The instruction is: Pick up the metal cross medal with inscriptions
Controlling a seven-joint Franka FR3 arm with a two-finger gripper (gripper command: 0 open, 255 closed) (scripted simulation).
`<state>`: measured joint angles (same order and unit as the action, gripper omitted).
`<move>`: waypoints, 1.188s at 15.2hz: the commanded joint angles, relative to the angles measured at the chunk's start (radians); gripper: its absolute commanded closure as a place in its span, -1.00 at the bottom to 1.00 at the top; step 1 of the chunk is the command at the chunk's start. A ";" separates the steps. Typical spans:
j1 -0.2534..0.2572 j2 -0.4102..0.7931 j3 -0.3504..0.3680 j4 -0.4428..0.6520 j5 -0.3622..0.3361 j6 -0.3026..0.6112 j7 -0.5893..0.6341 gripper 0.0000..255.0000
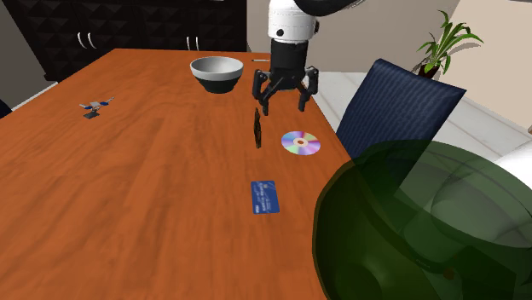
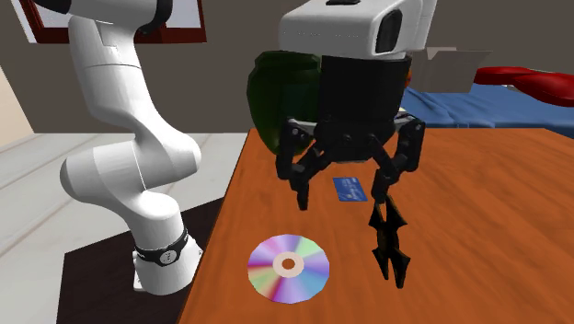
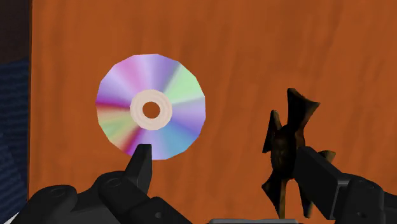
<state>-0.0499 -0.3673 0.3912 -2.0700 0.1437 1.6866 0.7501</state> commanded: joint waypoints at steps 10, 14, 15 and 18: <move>-0.018 0.189 0.097 0.110 -0.059 0.089 0.254 -1.00; -0.017 0.190 0.098 0.090 -0.058 0.110 0.254 -1.00; -0.017 0.190 0.098 0.090 -0.059 0.110 0.253 1.00; -0.017 0.190 0.098 0.090 -0.059 0.111 0.253 1.00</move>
<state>-0.0674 -0.1777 0.4893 -1.9799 0.0851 1.7971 1.0034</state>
